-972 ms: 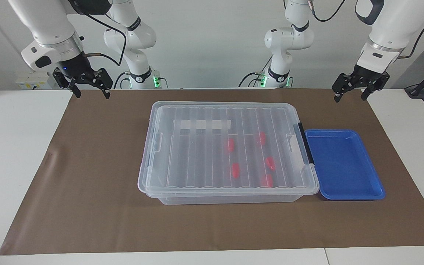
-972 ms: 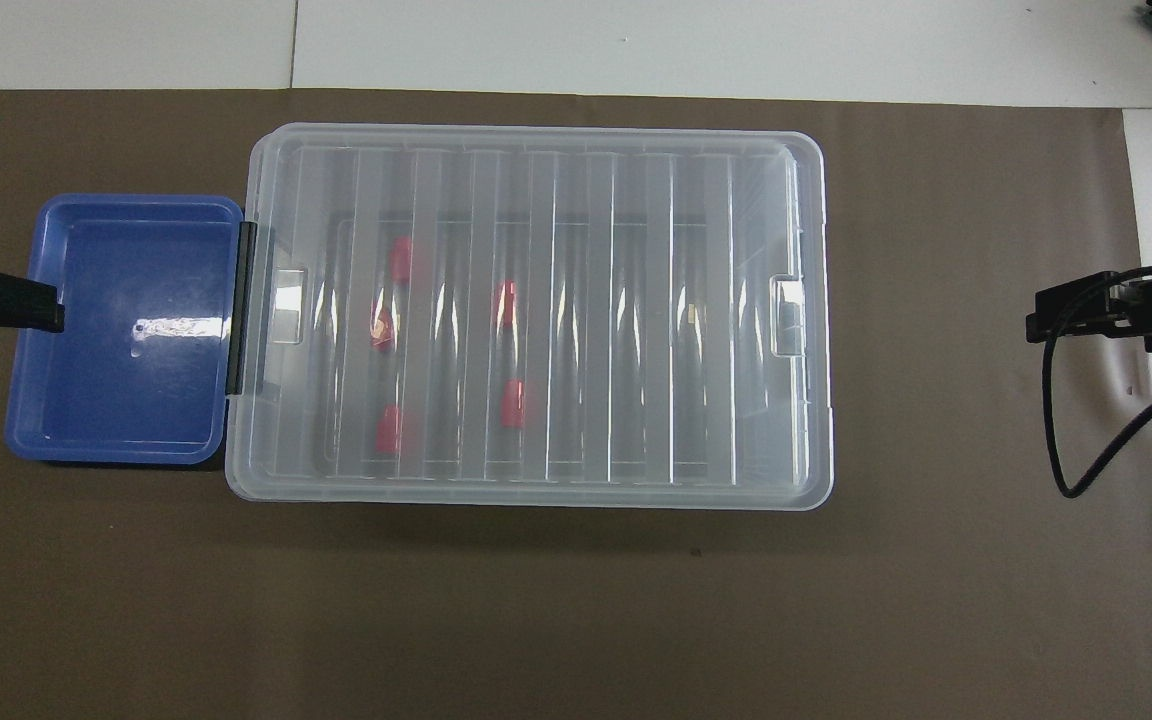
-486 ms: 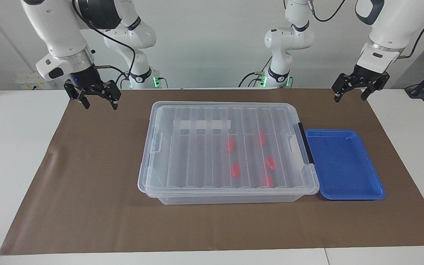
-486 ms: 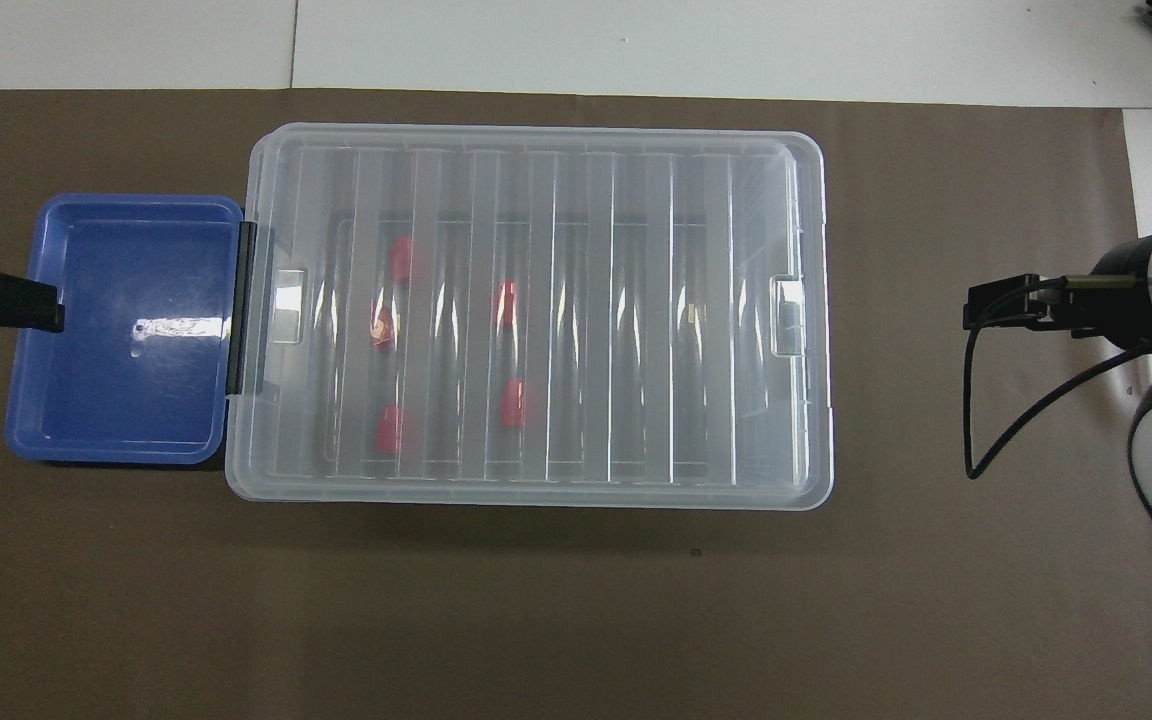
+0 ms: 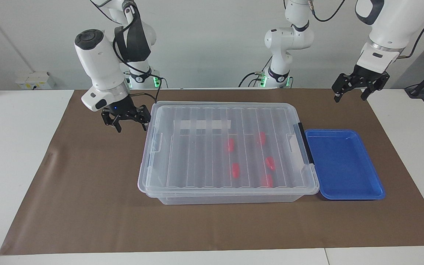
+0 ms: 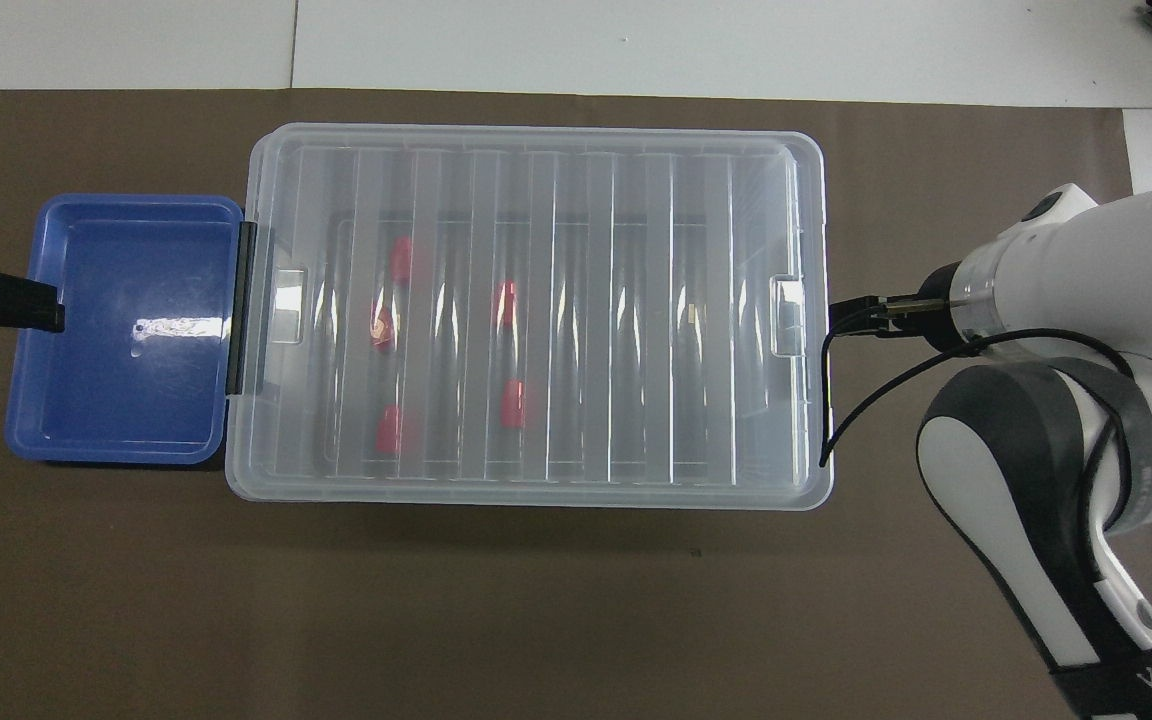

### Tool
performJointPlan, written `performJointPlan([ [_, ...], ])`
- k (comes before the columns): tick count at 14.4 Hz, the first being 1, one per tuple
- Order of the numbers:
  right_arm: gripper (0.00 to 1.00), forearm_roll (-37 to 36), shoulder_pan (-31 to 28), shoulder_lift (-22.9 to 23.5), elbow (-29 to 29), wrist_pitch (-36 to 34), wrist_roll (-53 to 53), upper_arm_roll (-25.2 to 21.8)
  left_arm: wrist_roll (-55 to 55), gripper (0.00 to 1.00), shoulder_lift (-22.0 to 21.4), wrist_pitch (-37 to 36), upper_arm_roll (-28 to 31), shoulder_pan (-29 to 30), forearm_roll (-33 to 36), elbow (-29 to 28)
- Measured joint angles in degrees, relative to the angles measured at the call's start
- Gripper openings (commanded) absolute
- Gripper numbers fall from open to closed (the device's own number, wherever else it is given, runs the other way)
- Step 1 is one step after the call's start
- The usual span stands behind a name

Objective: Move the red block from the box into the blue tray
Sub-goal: 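Slide the lid away from the tray while the left gripper reaches in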

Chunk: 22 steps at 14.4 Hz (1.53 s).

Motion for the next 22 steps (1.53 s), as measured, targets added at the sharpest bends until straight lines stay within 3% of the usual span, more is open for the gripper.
performJointPlan([
  [10,1.0,0.22,1.02,3.83,-1.32,5.01,-1.41,-0.11,0.0,1.0,0.0,0.0,-0.28,-0.08,0.0,0.0],
  [17,1.0,-4.0,-3.56,3.8,-1.22,4.94,-2.13,-0.23,-0.75,1.0,-0.02,0.17,-0.79,-0.24,-0.13,0.0],
  [22,1.0,-5.22,-7.24,3.66,-0.9,3.55,-4.39,-0.26,-7.28,1.0,-0.03,2.26,-1.48,-3.26,-0.28,-0.08],
])
